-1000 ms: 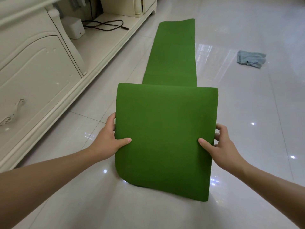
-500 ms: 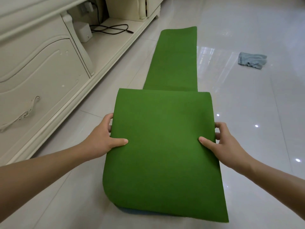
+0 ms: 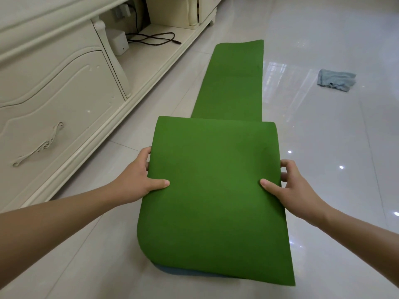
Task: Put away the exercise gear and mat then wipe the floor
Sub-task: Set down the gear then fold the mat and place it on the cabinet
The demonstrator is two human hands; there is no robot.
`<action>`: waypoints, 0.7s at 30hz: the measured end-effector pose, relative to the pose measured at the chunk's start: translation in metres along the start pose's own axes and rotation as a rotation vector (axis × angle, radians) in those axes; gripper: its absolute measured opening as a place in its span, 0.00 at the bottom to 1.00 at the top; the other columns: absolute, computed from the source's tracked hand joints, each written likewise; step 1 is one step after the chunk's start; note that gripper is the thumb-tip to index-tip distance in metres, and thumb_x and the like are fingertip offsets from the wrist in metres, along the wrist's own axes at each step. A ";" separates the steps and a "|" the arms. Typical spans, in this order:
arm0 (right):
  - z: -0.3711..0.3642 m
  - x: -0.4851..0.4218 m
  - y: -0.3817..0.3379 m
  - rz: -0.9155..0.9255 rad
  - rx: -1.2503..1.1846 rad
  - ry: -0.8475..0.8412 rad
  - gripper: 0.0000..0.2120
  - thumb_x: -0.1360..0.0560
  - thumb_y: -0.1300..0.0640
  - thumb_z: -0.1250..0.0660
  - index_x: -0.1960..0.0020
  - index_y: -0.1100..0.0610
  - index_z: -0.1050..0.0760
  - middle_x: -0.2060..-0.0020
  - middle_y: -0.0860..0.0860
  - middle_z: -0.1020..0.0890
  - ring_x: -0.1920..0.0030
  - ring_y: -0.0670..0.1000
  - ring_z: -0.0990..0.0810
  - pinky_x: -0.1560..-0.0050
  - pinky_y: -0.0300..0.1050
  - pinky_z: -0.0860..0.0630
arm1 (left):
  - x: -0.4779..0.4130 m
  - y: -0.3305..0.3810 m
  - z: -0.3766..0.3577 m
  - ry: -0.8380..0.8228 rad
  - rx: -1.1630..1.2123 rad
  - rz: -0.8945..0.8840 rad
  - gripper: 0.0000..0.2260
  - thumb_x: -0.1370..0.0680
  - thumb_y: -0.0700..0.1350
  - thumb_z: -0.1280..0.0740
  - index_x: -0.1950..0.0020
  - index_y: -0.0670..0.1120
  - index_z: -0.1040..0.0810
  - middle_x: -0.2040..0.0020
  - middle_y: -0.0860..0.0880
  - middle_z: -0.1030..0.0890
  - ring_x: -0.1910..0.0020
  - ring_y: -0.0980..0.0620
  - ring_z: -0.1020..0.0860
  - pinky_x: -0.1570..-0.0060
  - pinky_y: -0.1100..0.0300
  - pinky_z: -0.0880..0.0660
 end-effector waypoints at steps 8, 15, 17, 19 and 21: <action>0.005 -0.024 0.000 0.047 -0.031 0.042 0.21 0.25 0.53 0.30 0.40 0.45 0.38 0.46 0.49 0.21 0.53 0.52 0.16 0.51 0.56 0.19 | -0.025 -0.009 -0.001 0.081 0.090 -0.007 0.35 0.28 0.38 0.24 0.31 0.61 0.37 0.41 0.52 0.20 0.47 0.50 0.17 0.51 0.49 0.18; 0.017 -0.043 0.002 0.066 -0.040 0.152 0.22 0.25 0.54 0.30 0.39 0.43 0.39 0.45 0.50 0.22 0.57 0.52 0.15 0.56 0.52 0.18 | -0.041 -0.033 -0.021 -0.005 0.149 0.068 0.45 0.30 0.27 0.26 0.26 0.61 0.42 0.36 0.49 0.23 0.44 0.46 0.18 0.46 0.42 0.20; 0.015 -0.043 0.006 0.056 -0.096 0.128 0.25 0.25 0.55 0.29 0.37 0.41 0.39 0.44 0.50 0.22 0.56 0.51 0.15 0.57 0.49 0.17 | -0.046 -0.036 -0.022 0.014 0.139 0.062 0.45 0.30 0.27 0.27 0.27 0.62 0.42 0.37 0.49 0.23 0.44 0.46 0.18 0.46 0.41 0.20; 0.009 -0.041 0.013 0.029 -0.163 0.066 0.31 0.26 0.57 0.28 0.33 0.39 0.41 0.43 0.48 0.23 0.55 0.51 0.15 0.56 0.47 0.17 | -0.050 -0.037 -0.023 0.042 0.120 0.049 0.44 0.30 0.27 0.27 0.29 0.63 0.42 0.38 0.50 0.23 0.44 0.46 0.18 0.47 0.42 0.20; 0.005 -0.039 0.022 0.007 -0.160 0.007 0.40 0.28 0.61 0.26 0.29 0.36 0.44 0.40 0.47 0.24 0.54 0.52 0.15 0.52 0.51 0.18 | -0.053 -0.037 -0.024 0.063 0.107 0.030 0.43 0.30 0.27 0.27 0.30 0.64 0.42 0.40 0.51 0.22 0.44 0.47 0.19 0.48 0.44 0.19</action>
Point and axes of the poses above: each hand's wrist, its own x-axis away from the middle knuckle, its own z-axis out of the back of the hand, y = z × x, the point moved 9 cm from there along -x, towards the middle knuckle
